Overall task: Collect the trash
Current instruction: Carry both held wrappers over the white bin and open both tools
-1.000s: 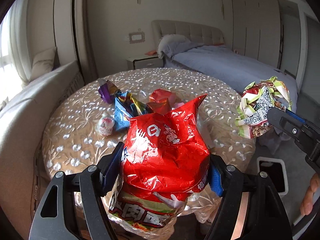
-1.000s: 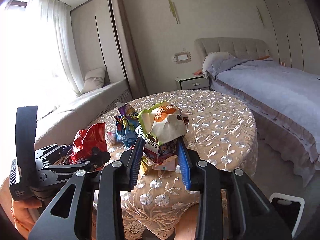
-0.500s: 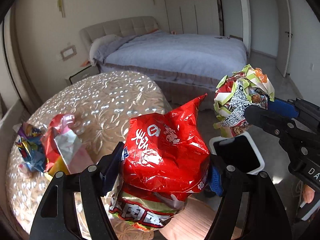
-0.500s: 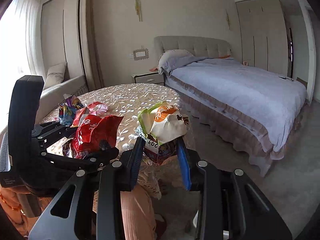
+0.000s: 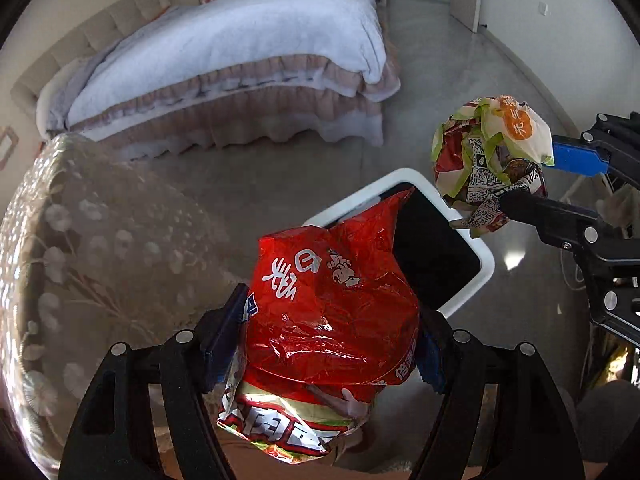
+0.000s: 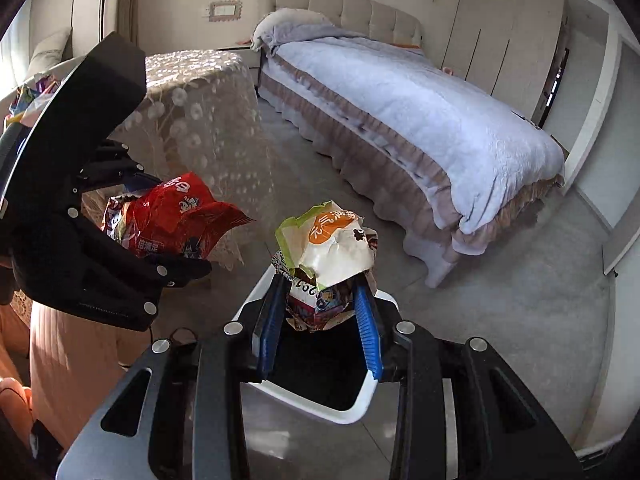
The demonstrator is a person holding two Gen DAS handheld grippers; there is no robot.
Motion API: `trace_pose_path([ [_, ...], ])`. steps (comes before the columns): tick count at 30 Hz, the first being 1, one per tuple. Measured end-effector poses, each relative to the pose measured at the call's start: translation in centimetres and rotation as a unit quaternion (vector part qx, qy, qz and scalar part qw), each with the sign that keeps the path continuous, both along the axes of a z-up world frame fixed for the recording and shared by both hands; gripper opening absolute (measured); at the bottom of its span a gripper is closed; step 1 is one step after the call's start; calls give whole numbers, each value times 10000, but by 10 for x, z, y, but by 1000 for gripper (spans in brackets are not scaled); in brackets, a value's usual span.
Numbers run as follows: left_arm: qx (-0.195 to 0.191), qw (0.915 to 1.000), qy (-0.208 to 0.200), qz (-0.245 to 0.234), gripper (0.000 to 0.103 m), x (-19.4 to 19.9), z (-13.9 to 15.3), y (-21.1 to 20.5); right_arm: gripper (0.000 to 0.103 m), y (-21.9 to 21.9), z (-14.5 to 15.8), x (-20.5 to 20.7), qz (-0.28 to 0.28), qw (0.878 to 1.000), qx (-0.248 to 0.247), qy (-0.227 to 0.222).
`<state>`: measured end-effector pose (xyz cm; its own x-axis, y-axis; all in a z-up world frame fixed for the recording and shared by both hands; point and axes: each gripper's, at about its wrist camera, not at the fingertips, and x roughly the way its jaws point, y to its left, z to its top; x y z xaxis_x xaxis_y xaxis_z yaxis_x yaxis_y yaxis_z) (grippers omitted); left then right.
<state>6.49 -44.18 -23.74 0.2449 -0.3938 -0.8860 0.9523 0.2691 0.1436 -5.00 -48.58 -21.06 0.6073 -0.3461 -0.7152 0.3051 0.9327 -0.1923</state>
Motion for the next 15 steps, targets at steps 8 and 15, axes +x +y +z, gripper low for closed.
trace_pose_path([
  [8, 827, 9946, 284, -550, 72, 2, -71, -57, 36, -30, -82, 9, 285, 9919, -100, 1230],
  [15, 1038, 9835, 665, -1320, 99, -3, -103, -75, 97, -47, -111, 4, 626, 9805, 51, 1860],
])
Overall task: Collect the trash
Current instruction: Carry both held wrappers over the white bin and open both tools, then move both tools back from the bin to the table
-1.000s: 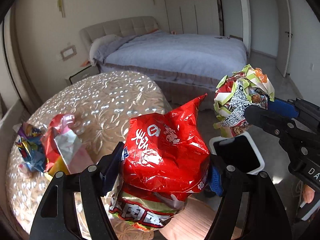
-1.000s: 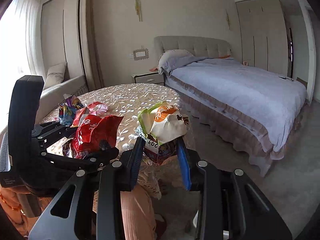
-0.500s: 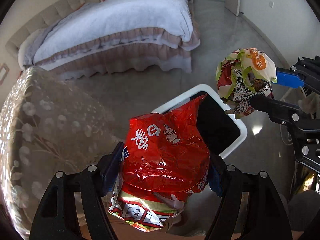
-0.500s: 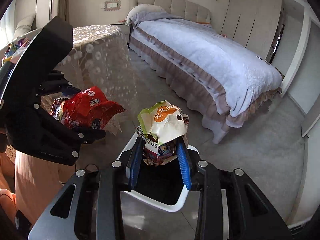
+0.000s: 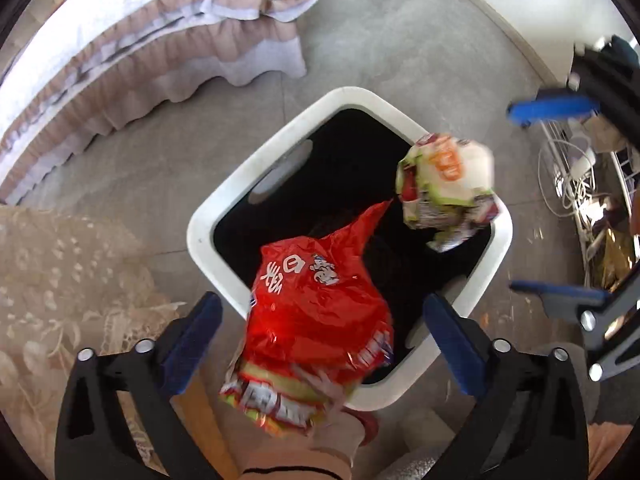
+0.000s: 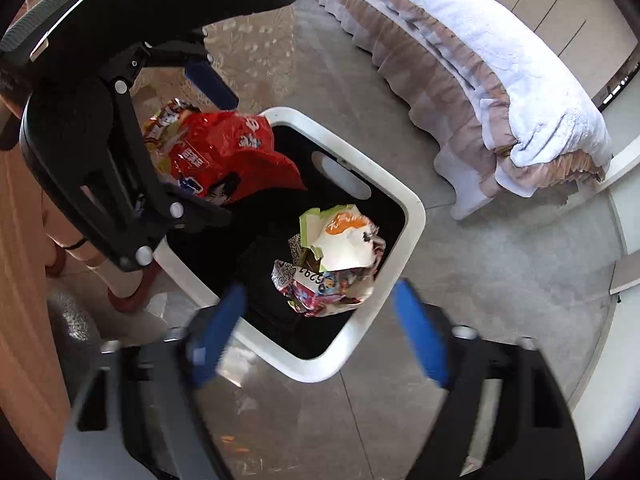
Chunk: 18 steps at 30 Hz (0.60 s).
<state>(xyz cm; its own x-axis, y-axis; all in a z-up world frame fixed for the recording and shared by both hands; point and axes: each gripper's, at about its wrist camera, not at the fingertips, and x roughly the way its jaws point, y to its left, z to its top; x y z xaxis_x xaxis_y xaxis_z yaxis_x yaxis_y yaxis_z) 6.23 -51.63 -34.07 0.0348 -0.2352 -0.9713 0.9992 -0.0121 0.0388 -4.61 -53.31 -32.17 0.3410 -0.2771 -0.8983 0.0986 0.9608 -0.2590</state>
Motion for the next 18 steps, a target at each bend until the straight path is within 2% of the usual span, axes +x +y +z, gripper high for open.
trace_pose_path([
  [3, 90, 9999, -40, -120, 99, -6, -9, 0, 98, -3, -8, -4, 15, 9998, -119, 165],
  [7, -26, 9999, 55, -103, 99, -8, -5, 1, 98, -7, 1, -7, -133, 9999, 4, 5],
  [18, -540, 9982, -245, -55, 99, -14, 41, 19, 98, 7, 41, -7, -80, 9985, -273, -474],
])
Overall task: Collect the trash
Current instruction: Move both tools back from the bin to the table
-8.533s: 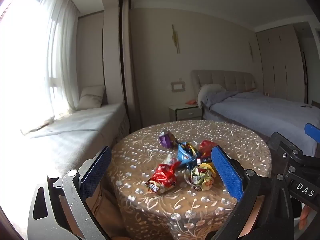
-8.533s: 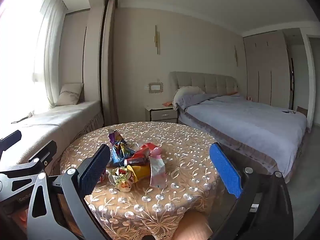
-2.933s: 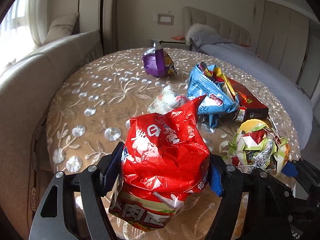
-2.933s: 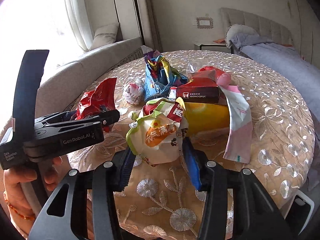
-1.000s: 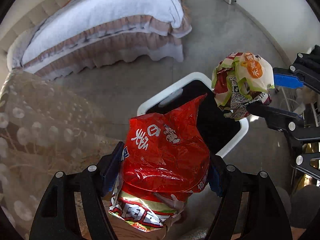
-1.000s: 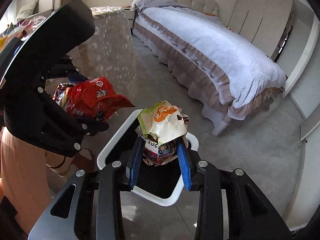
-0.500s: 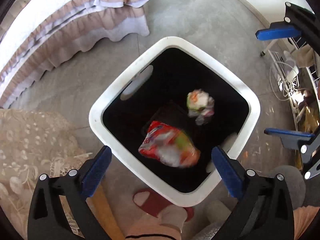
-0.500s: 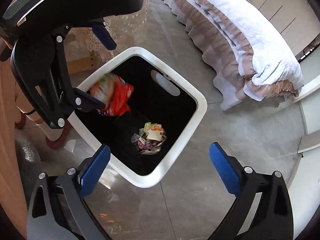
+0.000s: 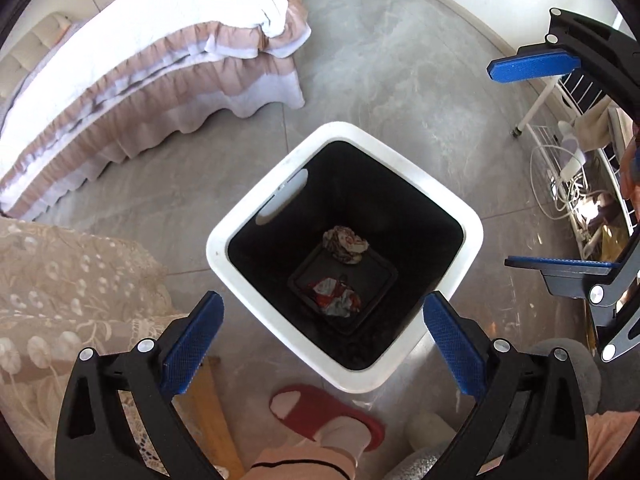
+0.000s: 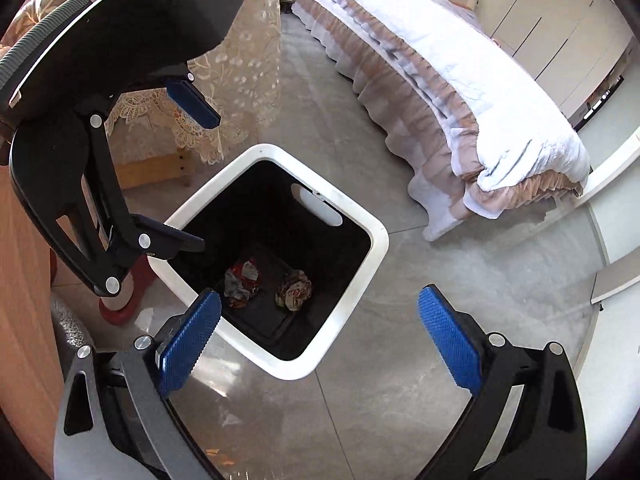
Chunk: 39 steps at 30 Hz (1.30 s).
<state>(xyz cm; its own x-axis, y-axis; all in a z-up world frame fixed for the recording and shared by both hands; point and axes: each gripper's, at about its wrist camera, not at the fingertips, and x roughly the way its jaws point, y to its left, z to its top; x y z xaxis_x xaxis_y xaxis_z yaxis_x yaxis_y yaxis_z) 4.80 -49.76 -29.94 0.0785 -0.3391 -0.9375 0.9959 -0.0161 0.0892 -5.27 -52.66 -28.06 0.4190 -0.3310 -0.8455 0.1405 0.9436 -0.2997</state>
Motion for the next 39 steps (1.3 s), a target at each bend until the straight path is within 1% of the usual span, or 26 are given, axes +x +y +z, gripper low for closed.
trace_pose_path([
  [5, -277, 9994, -199, 111, 99, -6, 29, 15, 98, 15, 25, -4, 21, 9995, -204, -231],
  [9, -474, 9975, -400, 345, 99, -7, 57, 33, 98, 29, 50, -6, -7, 9977, -485, -471],
  [12, -792, 9942, -549, 485, 99, -8, 82, 50, 98, 42, 71, -9, -26, 9951, -712, -693],
  [15, -1097, 9895, -547, 767, 99, -1, 104, 68, 98, 52, 89, -8, -133, 9906, -998, -927],
  [17, -1258, 9849, -521, 1073, 99, 7, 119, 86, 98, 58, 100, 2, -322, 9887, -1047, -1021],
  [20, -1631, 9729, -613, 1520, 99, 19, 146, 124, 98, 81, 126, 13, -247, 9844, -926, -1476],
  [23, -1905, 9544, -926, 2106, 99, 34, 171, 170, 98, 109, 147, 25, -121, 9780, -768, -1934],
  [25, -2095, 9378, -1138, 2523, 99, 45, 187, 203, 98, 130, 160, 35, -31, 9740, -490, -2210],
  [27, -2268, 9188, -1298, 2958, 99, 56, 202, 236, 98, 150, 170, 48, 108, 9701, -180, -2418],
  [30, -2450, 8872, -1505, 3608, 99, 75, 219, 285, 98, 185, 182, 73, 527, 9620, 403, -2650],
  [33, -2550, 8543, -1719, 4191, 99, 95, 229, 330, 98, 219, 194, 95, 960, 9511, 725, -2844],
  [34, -2550, 8445, -1760, 4368, 99, 103, 231, 345, 98, 228, 197, 102, 1073, 9475, 847, -2890],
  [37, -2537, 8133, -1773, 4928, 99, 127, 232, 383, 98, 253, 203, 127, 1357, 9410, 1202, -2857],
  [39, -2445, 7992, -1764, 5200, 99, 141, 230, 404, 98, 269, 204, 142, 1519, 9402, 1356, -2732],
])
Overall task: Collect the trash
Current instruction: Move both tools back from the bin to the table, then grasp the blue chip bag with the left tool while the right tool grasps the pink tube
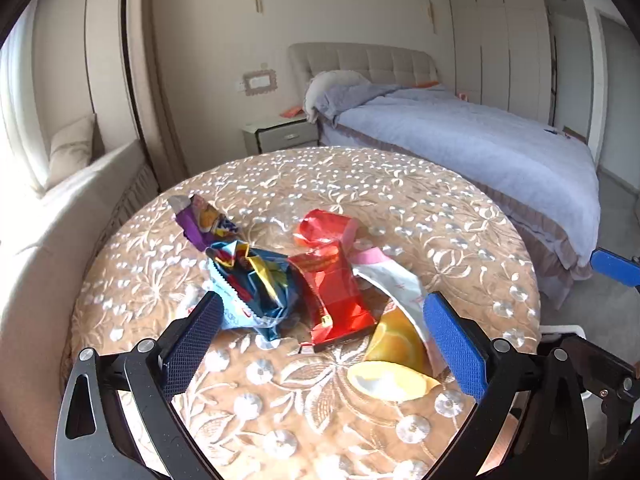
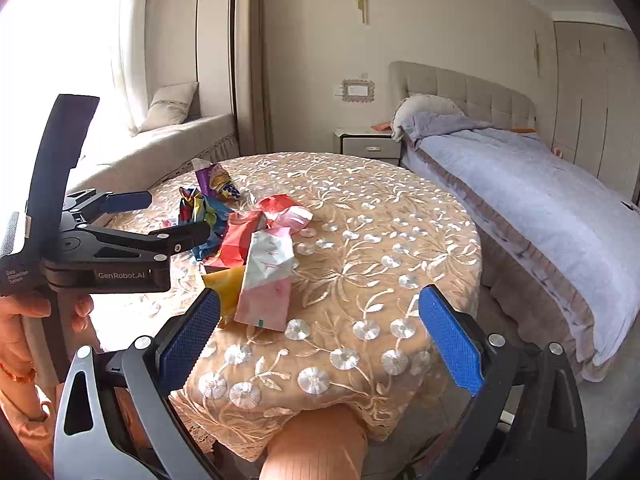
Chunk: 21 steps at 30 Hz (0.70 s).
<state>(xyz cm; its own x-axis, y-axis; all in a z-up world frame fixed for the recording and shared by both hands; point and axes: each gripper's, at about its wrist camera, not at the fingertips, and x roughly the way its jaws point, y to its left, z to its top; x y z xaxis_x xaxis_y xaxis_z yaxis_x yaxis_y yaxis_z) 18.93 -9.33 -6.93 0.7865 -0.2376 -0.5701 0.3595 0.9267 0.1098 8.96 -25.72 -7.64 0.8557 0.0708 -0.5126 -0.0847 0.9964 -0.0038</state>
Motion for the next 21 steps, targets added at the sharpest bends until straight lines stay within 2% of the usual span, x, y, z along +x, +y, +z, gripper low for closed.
trace_pose_path([
  [4, 137, 9989, 156, 417, 99, 28, -11, 31, 98, 27, -4, 34, 71, 9988, -417, 245],
  [10, -29, 9974, 582, 433, 99, 70, -23, 46, 98, 48, -17, 93, 143, 9948, -647, 776],
  [13, -85, 9961, 814, 330, 99, 91, -32, 44, 97, 54, -32, 121, 133, 9891, -788, 1240],
  [16, -179, 9945, 1030, 95, 99, 99, -39, 36, 83, 50, -42, 139, 213, 9850, -605, 1604],
  [18, -141, 9939, 1091, 31, 99, 105, -43, 32, 67, 48, -45, 144, 263, 9835, -502, 1721],
  [19, -166, 9936, 1114, 11, 99, 108, -44, 30, 63, 47, -47, 147, 295, 9827, -455, 1773],
  [21, -265, 9927, 1179, -3, 98, 113, -48, 28, 44, 45, -51, 152, 342, 9817, -292, 1852],
])
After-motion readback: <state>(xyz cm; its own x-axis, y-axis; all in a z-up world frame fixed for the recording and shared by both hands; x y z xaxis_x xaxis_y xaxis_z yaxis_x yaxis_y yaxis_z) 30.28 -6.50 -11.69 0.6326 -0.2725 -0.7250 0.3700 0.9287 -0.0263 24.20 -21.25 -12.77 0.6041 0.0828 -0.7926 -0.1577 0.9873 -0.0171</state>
